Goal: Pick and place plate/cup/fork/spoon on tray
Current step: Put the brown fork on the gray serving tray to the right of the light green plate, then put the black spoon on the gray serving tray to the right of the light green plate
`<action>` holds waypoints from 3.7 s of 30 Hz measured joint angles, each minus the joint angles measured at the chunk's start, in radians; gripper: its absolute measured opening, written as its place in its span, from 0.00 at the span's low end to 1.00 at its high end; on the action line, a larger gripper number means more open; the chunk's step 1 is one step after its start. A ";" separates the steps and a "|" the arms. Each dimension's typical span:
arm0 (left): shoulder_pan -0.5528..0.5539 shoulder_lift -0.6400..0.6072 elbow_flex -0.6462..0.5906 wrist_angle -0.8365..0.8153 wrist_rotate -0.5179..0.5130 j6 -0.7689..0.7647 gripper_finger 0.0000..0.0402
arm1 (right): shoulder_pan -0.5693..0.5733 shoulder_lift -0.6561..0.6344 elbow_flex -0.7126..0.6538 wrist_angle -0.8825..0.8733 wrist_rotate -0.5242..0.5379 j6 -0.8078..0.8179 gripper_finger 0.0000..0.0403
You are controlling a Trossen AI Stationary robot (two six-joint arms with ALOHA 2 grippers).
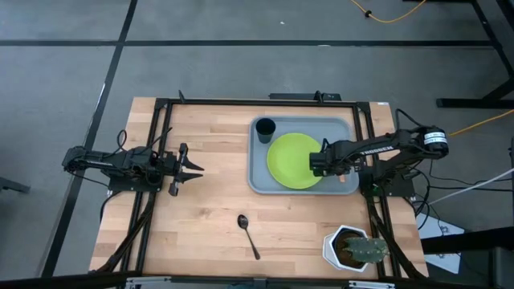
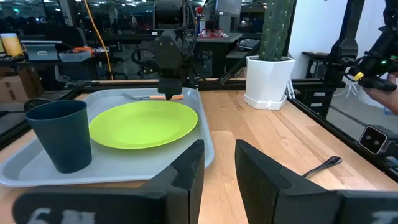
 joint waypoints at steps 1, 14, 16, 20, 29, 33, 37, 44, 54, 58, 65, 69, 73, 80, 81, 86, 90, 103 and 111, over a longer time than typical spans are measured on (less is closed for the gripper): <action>0.000 0.000 0.000 0.000 0.000 0.000 0.21 | 0.000 0.007 0.000 0.002 -0.003 0.000 0.22; 0.000 0.000 0.000 0.000 0.000 0.000 0.21 | 0.000 0.035 0.000 -0.040 -0.019 0.000 0.22; 0.000 0.000 0.000 0.000 0.000 0.000 0.21 | 0.000 0.035 0.000 -0.045 -0.019 0.000 0.22; 0.000 0.000 0.000 0.000 0.000 0.000 0.21 | 0.000 0.035 0.000 -0.042 -0.018 0.000 0.22; 0.000 0.000 0.000 0.000 0.000 0.000 0.21 | 0.007 0.035 0.107 -0.157 0.059 -0.001 0.22; 0.000 0.000 0.000 0.000 0.000 0.000 0.21 | 0.043 0.034 0.219 -0.210 0.203 -0.001 0.22; 0.000 0.000 0.000 0.000 0.000 0.000 0.21 | 0.096 0.034 0.319 -0.181 0.325 -0.003 0.22; 0.000 0.000 0.000 0.000 0.000 0.000 0.21 | 0.208 0.033 0.404 0.087 0.458 -0.081 0.22; 0.000 0.000 0.000 0.000 0.000 0.000 0.21 | 0.327 0.138 0.406 0.543 0.456 -0.122 0.22; 0.000 0.000 0.000 0.000 0.000 0.000 0.21 | 0.363 0.245 0.406 0.742 0.453 -0.105 0.22; 0.000 0.000 0.000 0.000 0.000 0.000 0.21 | 0.405 0.458 0.664 0.693 0.418 -0.103 0.22; 0.000 0.000 0.000 0.000 0.000 0.000 0.21 | 0.437 0.580 0.916 0.473 0.416 -0.106 0.22; 0.000 0.000 0.000 0.000 0.000 0.000 0.21 | 0.484 0.700 1.151 0.271 0.417 -0.107 0.22; 0.000 0.000 0.000 0.000 0.000 0.000 0.21 | 0.561 0.895 1.397 0.086 0.351 0.006 0.22; 0.000 0.000 0.000 0.000 0.000 0.000 0.21 | 0.567 0.919 1.413 0.082 0.322 0.021 0.22; 0.000 0.000 0.000 0.000 0.000 0.000 0.21 | 0.587 0.997 1.446 0.125 0.230 0.067 0.22; 0.000 0.000 0.000 0.000 -0.001 0.000 0.21 | 0.601 1.007 1.446 0.165 0.227 0.069 0.22; 0.000 0.000 0.000 0.000 0.000 0.000 0.21 | 0.631 1.008 1.412 0.143 0.180 0.161 0.22; 0.000 0.000 0.000 0.000 0.000 0.000 0.21 | 0.635 1.008 1.404 0.110 0.145 0.177 0.22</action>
